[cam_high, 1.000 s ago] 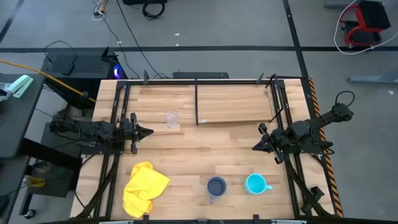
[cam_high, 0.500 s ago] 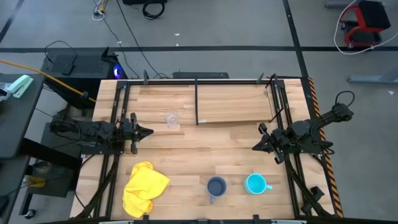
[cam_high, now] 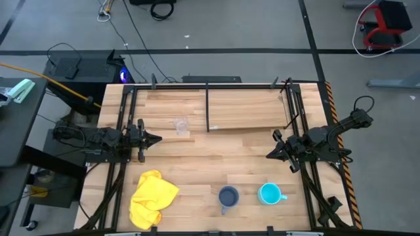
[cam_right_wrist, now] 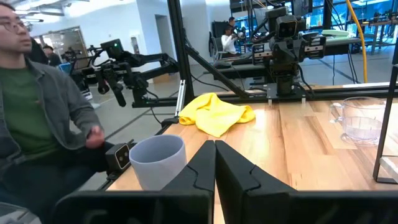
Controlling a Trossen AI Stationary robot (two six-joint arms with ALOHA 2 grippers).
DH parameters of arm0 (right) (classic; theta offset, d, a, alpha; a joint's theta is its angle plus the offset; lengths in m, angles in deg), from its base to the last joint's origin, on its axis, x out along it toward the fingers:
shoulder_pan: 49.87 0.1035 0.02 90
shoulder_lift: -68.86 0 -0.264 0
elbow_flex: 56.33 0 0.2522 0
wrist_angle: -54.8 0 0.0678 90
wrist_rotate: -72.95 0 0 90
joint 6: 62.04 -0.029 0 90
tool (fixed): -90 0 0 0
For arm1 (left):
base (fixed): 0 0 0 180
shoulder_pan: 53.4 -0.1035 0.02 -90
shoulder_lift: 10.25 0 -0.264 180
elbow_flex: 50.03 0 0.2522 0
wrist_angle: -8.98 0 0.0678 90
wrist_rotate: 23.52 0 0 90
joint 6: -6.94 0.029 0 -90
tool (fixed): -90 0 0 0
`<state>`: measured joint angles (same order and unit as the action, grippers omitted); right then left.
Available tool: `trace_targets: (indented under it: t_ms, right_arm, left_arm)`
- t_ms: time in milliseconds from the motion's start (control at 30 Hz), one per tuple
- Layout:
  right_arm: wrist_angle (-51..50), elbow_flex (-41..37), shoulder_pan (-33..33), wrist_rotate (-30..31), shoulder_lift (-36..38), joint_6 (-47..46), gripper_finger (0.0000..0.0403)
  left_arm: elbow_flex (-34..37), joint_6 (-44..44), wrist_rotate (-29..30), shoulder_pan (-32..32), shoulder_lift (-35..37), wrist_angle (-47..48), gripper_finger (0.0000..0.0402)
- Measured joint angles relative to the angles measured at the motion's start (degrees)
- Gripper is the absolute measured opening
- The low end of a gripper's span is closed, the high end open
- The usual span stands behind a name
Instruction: Stack small to large cups/mugs on shelf
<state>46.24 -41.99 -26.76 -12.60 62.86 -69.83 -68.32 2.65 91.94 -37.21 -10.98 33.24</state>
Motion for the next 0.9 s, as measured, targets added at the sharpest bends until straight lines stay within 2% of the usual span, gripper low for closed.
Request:
trace_targets:
  t_ms: [400, 900]
  right_arm:
    - [0.0, 0.0, 0.0, 0.0, 0.0, 0.0, 0.0016]
    - [0.0, 0.0, 0.0, 0.0, 0.0, 0.0, 0.0016]
  left_arm:
    - [0.0, 0.0, 0.0, 0.0, 0.0, 0.0, 0.0023]
    - [0.0, 0.0, 0.0, 0.0, 0.0, 0.0, 0.0036]
